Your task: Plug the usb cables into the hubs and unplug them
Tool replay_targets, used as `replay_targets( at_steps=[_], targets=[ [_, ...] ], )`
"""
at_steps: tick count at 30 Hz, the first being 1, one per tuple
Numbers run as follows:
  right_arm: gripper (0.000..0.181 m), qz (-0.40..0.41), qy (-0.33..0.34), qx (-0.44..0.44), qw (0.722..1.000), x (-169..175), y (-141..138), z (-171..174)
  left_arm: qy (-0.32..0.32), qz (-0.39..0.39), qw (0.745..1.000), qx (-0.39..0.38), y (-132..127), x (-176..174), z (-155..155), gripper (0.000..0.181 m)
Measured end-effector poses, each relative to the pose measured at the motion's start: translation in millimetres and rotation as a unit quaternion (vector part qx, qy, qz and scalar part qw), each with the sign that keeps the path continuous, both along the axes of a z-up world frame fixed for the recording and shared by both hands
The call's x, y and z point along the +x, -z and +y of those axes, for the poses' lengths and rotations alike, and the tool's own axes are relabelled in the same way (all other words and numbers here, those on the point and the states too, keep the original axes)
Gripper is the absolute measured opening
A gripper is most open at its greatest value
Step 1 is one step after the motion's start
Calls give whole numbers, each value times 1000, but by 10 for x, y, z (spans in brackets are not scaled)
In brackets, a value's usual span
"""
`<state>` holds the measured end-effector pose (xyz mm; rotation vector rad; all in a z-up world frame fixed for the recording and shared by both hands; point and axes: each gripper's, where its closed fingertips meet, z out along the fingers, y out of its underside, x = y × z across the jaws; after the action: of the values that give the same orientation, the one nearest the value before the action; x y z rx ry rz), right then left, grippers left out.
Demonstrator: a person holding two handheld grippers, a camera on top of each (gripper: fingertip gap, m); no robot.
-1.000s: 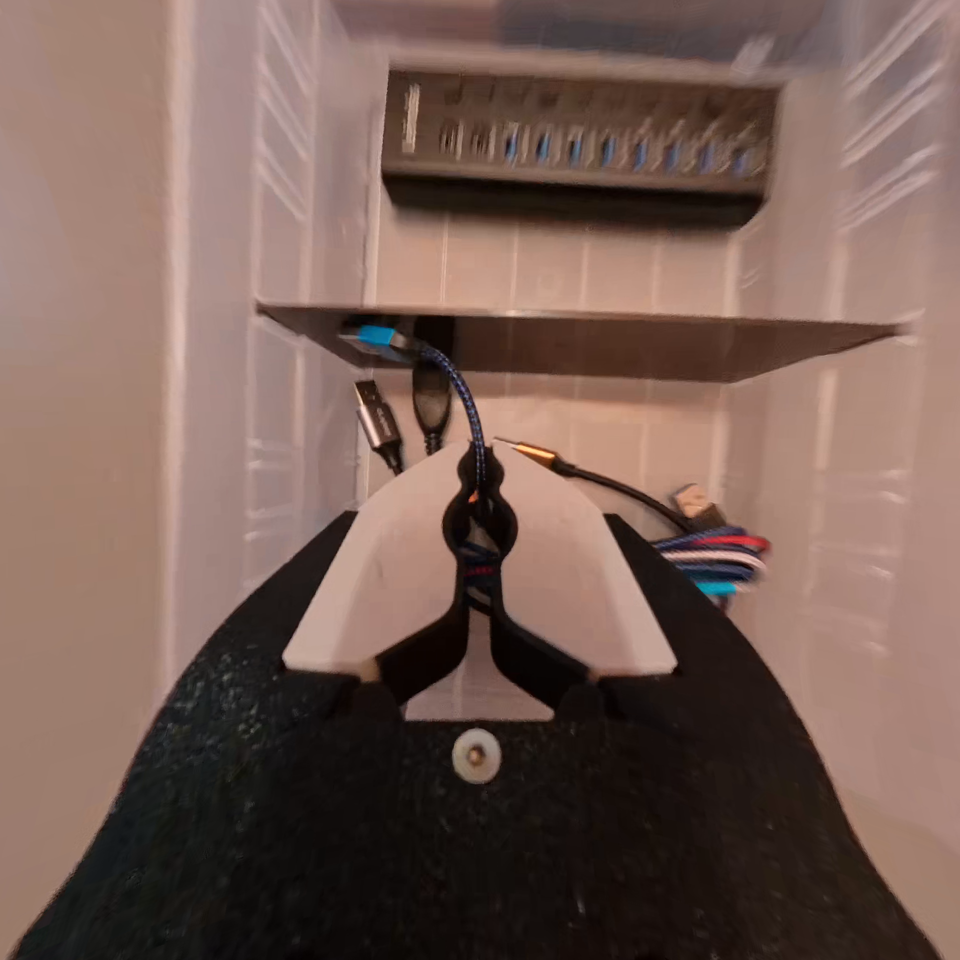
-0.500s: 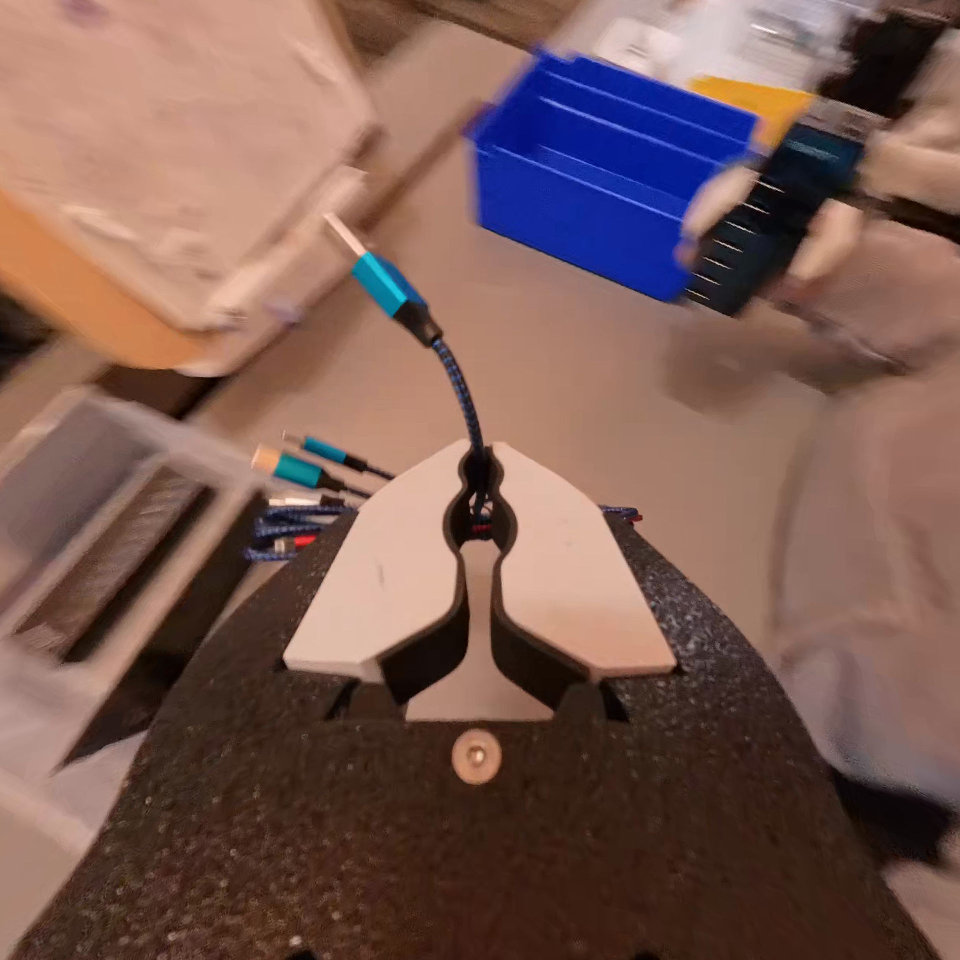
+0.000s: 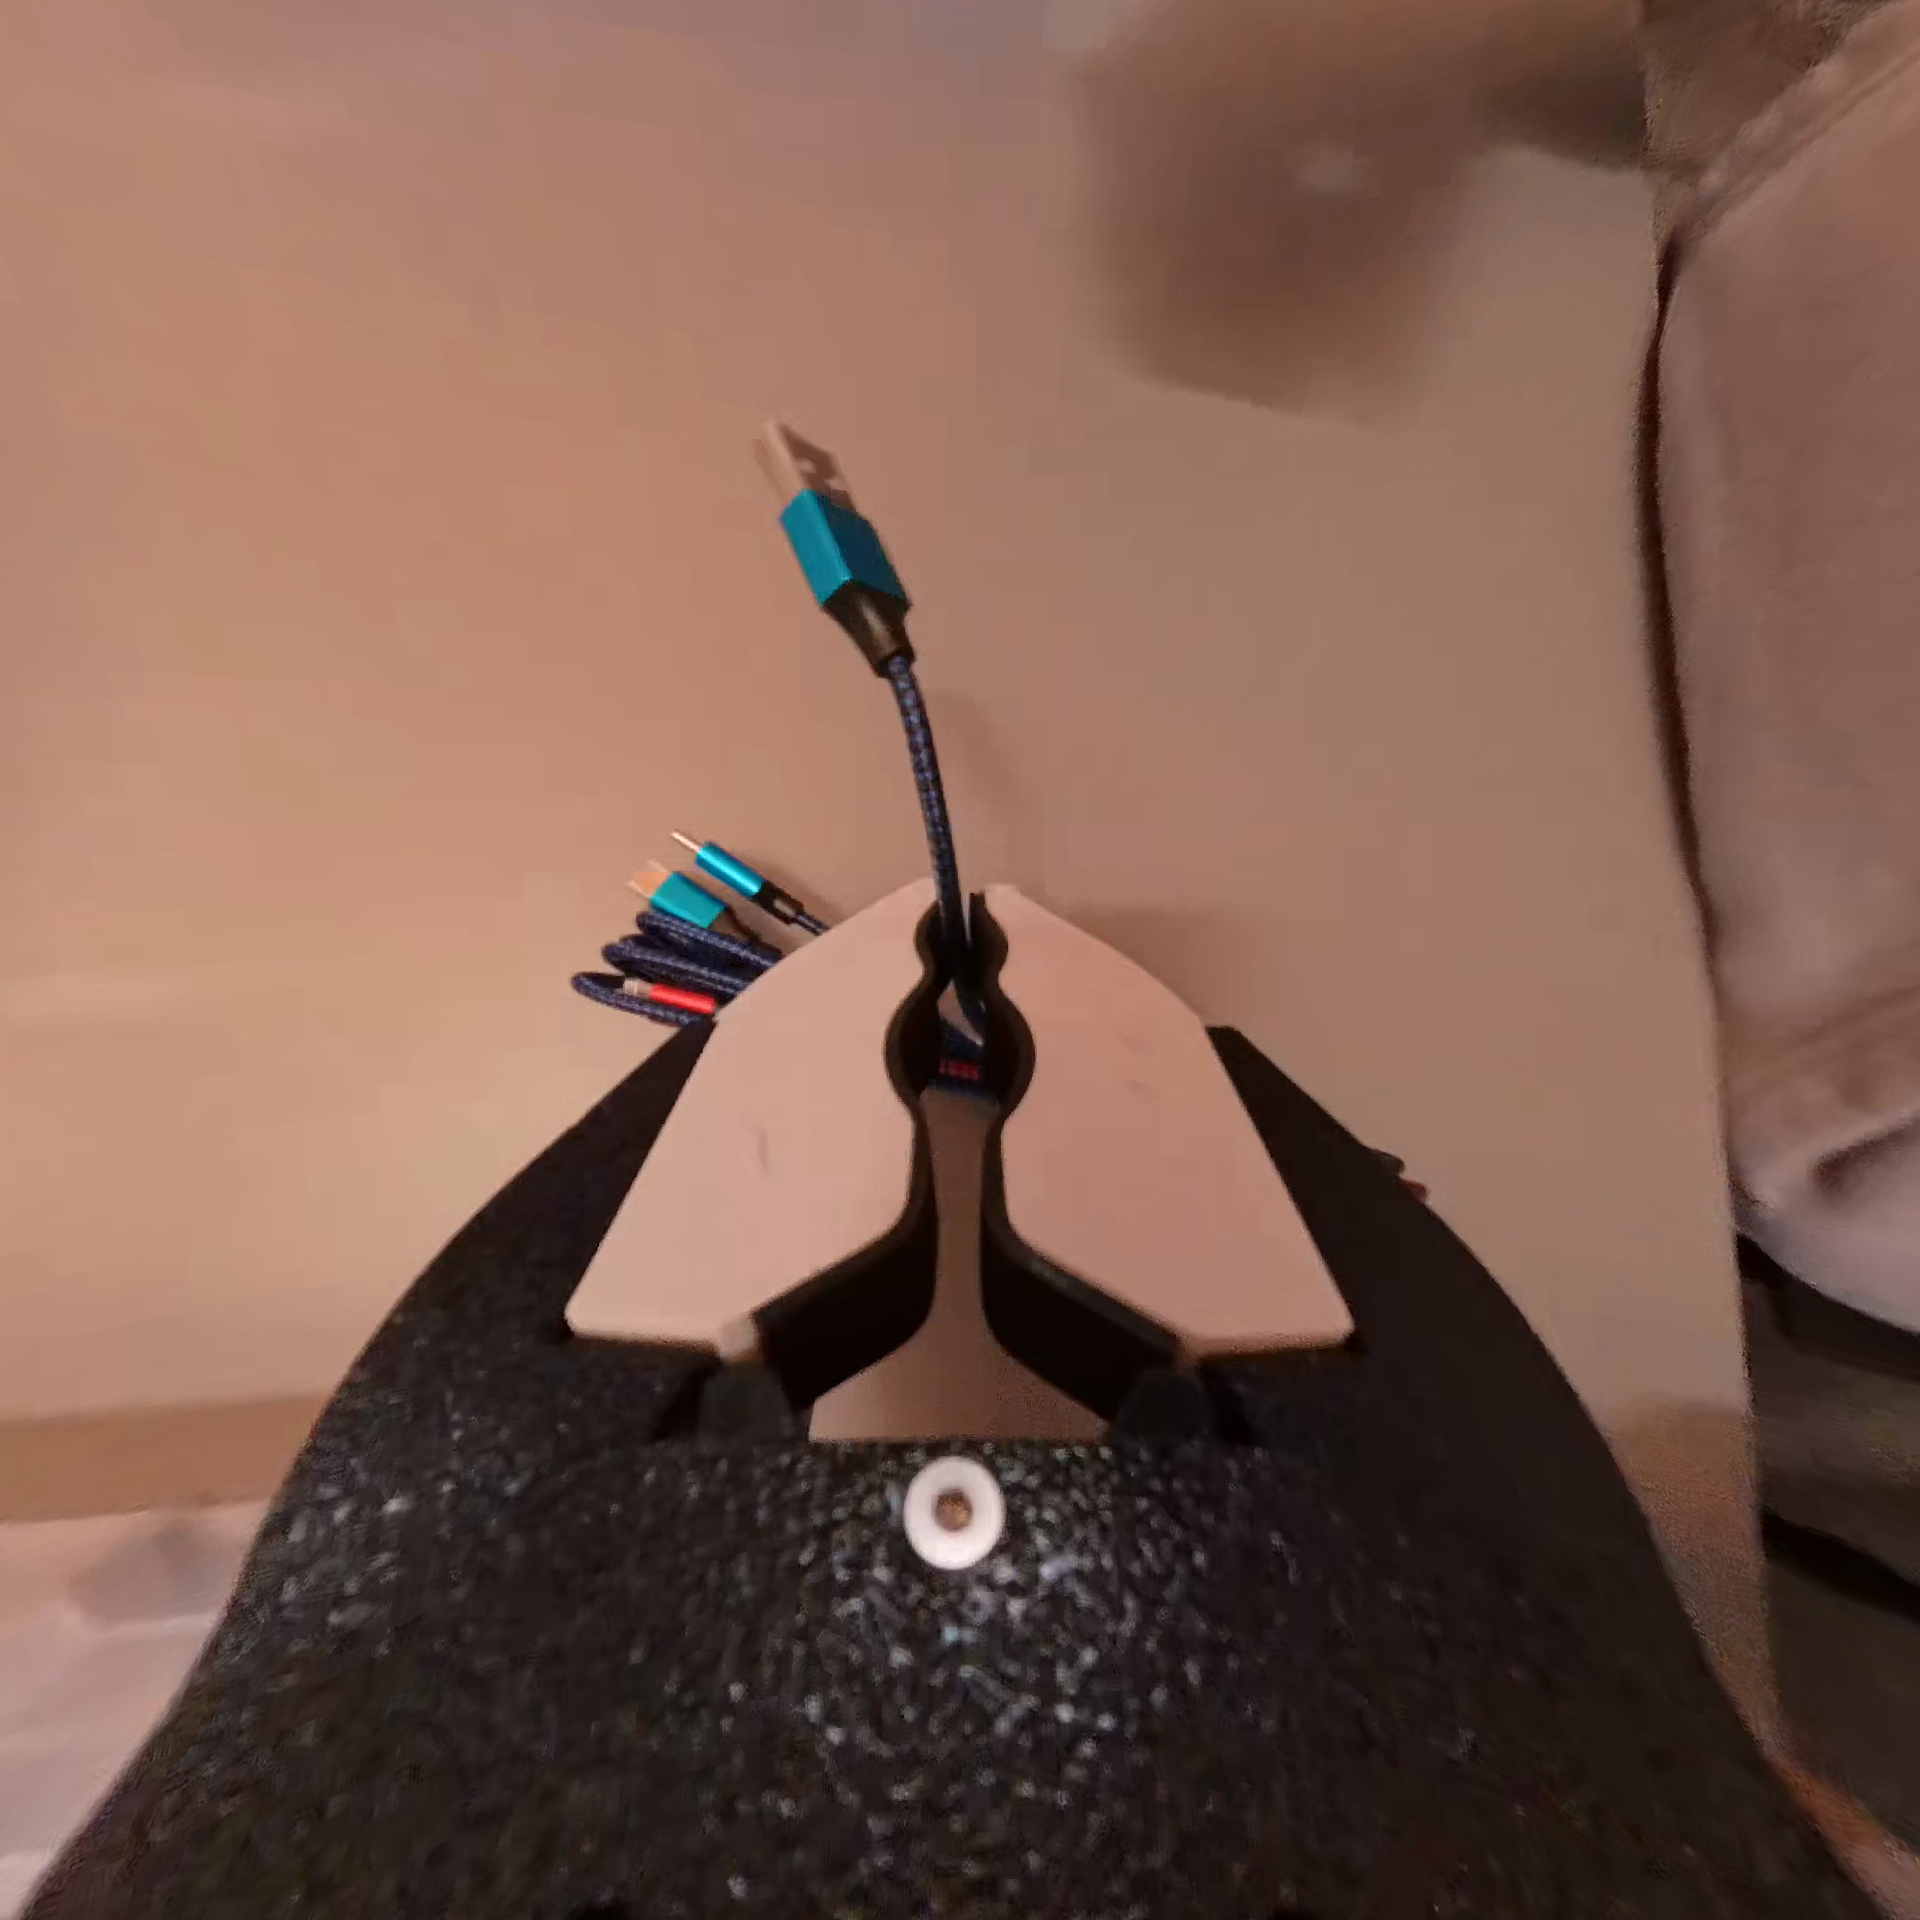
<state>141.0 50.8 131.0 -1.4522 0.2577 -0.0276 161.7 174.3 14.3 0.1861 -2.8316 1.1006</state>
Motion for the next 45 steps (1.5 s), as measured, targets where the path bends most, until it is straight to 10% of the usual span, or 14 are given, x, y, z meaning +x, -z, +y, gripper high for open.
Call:
replay_targets(
  at_steps=[1, 10, 18, 30, 45],
  targets=[
    [64, 1, 1, -2, 1000, -2, 10, -6, -13, 0, 1000, -19, 8, 28, 8, 1],
    [64, 2, -5, -2, 1000, 36, 40, 27, -217, -111, 967, -80, -8, 546, 309, 10],
    [64, 0, -24, -11, 1000, 35, 41, 118, -263, -158, 946, -104, -138, 747, 279, 11],
    [64, 2, -33, -21, 999, 9, 108, 122, -211, -142, 960, -115, -190, 636, 109, 31],
    [64, -1, -31, -22, 999, 17, 120, 125, -182, -191, 962, -69, -314, 663, 34, 14]
  ],
)
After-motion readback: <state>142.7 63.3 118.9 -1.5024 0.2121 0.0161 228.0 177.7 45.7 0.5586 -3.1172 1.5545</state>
